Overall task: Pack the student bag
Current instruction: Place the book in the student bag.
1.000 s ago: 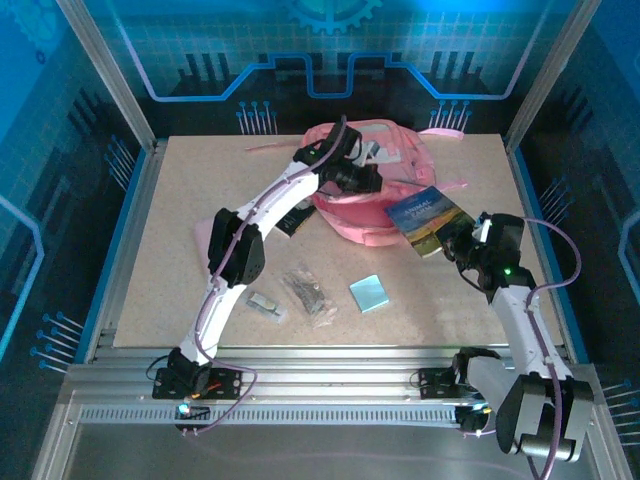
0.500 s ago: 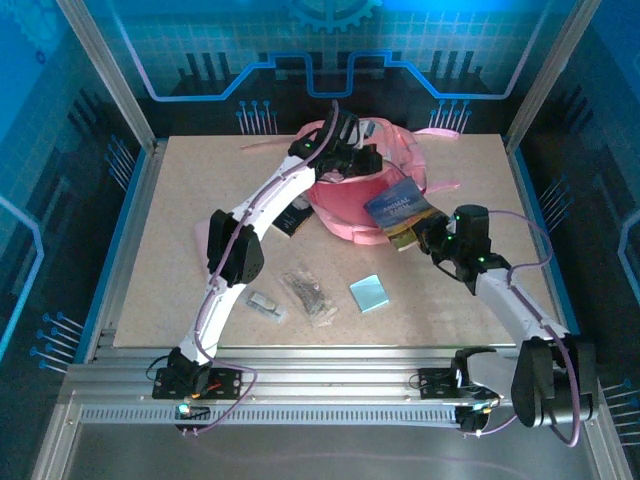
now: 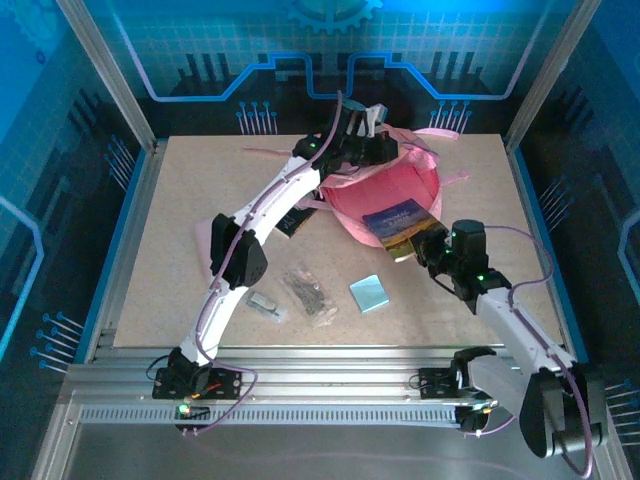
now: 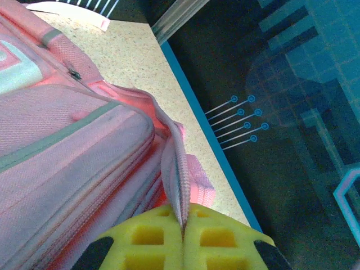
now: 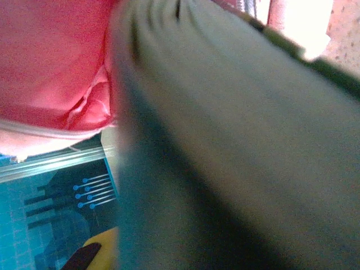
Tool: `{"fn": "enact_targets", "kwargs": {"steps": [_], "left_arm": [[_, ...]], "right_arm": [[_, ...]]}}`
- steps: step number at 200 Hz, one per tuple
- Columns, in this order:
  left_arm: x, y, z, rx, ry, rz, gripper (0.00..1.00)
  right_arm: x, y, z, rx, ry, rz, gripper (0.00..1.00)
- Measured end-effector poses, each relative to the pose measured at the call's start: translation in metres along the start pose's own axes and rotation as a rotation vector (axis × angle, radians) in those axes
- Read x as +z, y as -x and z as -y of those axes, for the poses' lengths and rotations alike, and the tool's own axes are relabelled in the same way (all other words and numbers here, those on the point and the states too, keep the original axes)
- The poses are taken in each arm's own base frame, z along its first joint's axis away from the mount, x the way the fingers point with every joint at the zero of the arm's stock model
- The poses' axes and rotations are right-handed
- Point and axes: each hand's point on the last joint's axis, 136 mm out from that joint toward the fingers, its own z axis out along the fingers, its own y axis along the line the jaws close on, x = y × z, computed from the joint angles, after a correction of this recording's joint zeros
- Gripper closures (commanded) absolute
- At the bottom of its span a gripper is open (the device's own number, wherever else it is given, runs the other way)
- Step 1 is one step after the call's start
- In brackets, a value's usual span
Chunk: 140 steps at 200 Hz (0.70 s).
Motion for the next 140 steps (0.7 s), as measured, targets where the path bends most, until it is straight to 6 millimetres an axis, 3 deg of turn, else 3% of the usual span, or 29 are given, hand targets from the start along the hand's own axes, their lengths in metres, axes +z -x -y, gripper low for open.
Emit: {"fn": "enact_targets", "kwargs": {"steps": [27,52,75,103,140], "left_arm": [[0.000,-0.019,-0.002,-0.017,-0.006,-0.042,1.00],[0.001,-0.031,0.004,-0.017,-0.014,-0.063,1.00],[0.000,-0.030,0.012,-0.014,-0.027,-0.058,1.00],[-0.003,-0.025,0.021,-0.017,-0.048,-0.048,1.00],[-0.012,-0.011,0.039,0.005,-0.082,-0.018,1.00]], "right_arm": [[0.022,0.013,-0.006,-0.053,0.011,0.026,1.00],[0.048,0.026,-0.028,-0.102,0.072,0.040,1.00],[0.074,0.034,-0.050,-0.143,0.143,0.048,1.00],[0.109,0.033,-0.063,-0.182,0.183,0.033,1.00],[0.169,0.039,-0.054,-0.161,0.188,0.018,1.00]]}}
